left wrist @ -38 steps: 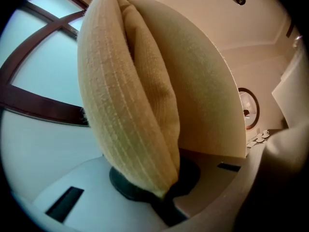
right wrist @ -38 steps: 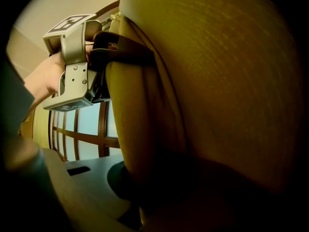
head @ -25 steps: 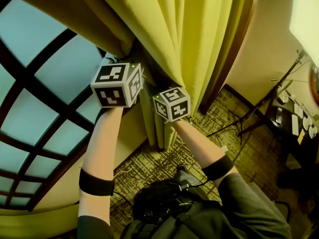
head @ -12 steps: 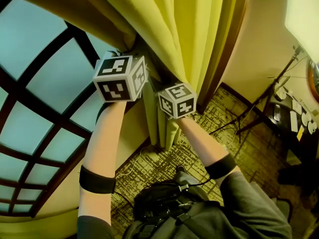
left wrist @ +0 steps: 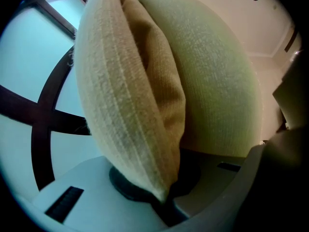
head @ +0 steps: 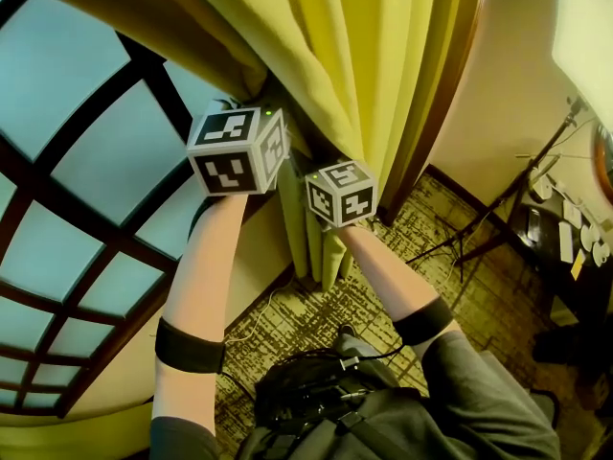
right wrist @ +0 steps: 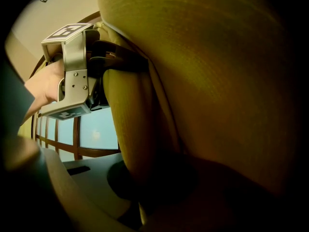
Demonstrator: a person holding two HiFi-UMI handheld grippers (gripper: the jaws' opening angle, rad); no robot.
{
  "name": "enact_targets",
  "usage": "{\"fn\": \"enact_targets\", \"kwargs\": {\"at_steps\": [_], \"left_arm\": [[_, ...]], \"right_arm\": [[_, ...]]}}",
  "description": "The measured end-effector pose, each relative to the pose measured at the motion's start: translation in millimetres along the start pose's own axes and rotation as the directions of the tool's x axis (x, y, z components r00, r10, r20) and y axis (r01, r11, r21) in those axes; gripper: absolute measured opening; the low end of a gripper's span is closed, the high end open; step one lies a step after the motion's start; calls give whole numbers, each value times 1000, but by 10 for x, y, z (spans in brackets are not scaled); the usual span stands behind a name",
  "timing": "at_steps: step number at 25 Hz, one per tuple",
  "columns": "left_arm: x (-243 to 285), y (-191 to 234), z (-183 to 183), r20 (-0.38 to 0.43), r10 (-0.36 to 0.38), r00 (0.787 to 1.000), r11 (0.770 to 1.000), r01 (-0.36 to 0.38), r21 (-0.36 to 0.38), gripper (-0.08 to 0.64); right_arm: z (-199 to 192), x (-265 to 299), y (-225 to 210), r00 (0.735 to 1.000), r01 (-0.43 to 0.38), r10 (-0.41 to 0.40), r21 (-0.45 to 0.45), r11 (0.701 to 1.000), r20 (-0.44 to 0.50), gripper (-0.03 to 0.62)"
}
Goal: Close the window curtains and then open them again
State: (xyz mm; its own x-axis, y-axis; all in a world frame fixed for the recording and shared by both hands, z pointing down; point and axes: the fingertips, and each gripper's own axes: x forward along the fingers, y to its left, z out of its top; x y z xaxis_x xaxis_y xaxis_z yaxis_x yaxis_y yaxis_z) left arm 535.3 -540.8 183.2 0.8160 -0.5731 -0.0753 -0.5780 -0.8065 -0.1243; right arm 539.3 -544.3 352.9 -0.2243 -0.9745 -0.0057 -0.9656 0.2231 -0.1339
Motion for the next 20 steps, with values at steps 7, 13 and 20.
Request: {"fn": "enact_targets", "kwargs": {"at_steps": [7, 13, 20], "left_arm": [[-129, 274, -116, -11, 94, 996, 995, -93, 37, 6], [-243, 531, -197, -1, 168, 986, 985, -168, 30, 6], [-434, 630, -275, -15, 212, 977, 977, -212, 41, 6]], "right_arm": [[-146, 241, 232, 994, -108, 106, -65, 992, -41, 28], [-225, 426, 433, 976, -214, 209, -89, 973, -63, 29], [-330, 490, 631, 965, -257, 252, -92, 962, -69, 28]]}}
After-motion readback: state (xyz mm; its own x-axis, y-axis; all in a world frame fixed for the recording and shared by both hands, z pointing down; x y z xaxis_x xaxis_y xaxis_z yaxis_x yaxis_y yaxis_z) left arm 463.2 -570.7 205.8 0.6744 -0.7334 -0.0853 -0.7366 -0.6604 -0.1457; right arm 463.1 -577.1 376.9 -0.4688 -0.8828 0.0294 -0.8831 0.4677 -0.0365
